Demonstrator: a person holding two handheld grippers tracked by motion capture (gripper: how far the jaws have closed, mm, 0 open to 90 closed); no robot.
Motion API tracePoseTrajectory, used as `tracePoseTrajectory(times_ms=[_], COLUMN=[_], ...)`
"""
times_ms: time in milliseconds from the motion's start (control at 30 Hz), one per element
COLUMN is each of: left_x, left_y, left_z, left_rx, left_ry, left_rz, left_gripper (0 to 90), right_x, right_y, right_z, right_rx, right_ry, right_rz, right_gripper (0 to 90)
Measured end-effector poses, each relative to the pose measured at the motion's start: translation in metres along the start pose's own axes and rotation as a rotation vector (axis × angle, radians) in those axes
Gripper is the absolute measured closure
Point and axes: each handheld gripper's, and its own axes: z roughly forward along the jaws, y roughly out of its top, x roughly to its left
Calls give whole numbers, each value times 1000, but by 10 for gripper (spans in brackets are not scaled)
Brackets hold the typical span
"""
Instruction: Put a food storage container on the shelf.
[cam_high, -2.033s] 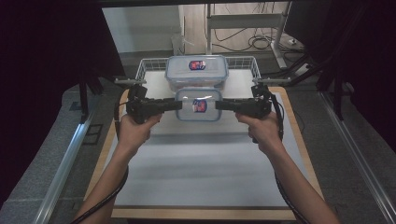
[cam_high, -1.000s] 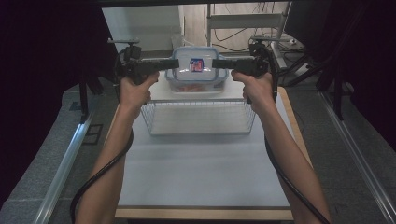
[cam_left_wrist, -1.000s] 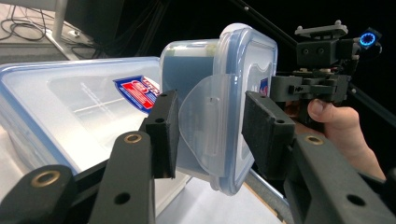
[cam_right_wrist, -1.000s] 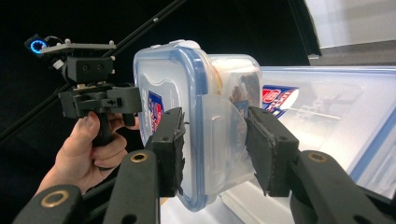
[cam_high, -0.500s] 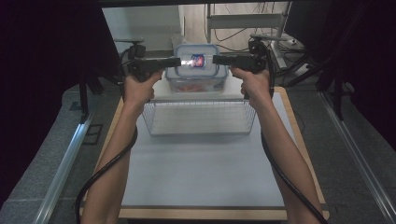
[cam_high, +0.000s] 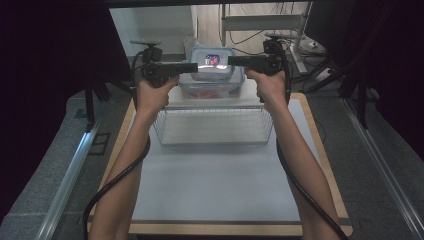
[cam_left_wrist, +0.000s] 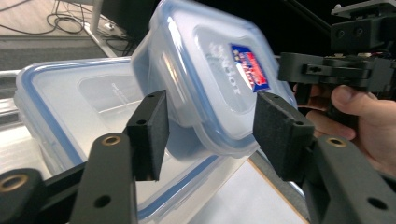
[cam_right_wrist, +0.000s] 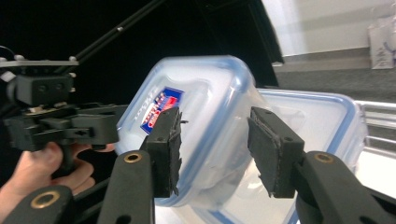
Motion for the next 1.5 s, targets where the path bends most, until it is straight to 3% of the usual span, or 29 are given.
tracePoseTrajectory(times_ms=[200, 267, 400, 500, 600, 700, 800, 1067, 1267, 1500], left_x=[0, -4, -12, -22, -32, -39, -41, -34, -28, -38], left_y=[0, 0, -1, -7, -15, -25, -32, -30, -29, -44], left_z=[-2, -5, -13, -19, -23, -21, -12, 3, 5, 2], left_rx=[-34, -39, -58, -54, -37, -6, 38, 43, 34, 60], left_ry=[8, 45, 71, 93, 128, 131, 136, 190, 176, 155], left_rz=[-1, 32, 98, 163, 251, 305, 335, 311, 269, 321], left_gripper=[391, 375, 384, 450, 586, 744, 854, 890, 885, 787], right_x=[3, 4, 11, 16, 22, 29, 32, 33, 26, 26], right_y=[1, 1, 2, 1, -3, -12, -22, -31, -34, -44], right_z=[5, 5, -2, -10, -17, -21, -20, -5, 0, -4], right_rx=[-9, -11, -27, -34, -9, 14, 50, 83, 82, 80], right_ry=[-41, -56, -96, -95, -108, -115, -104, -93, -103, -85], right_rz=[-28, -47, -115, -148, -199, -246, -283, -297, -278, -292], right_gripper=[518, 515, 515, 550, 649, 770, 831, 854, 847, 775])
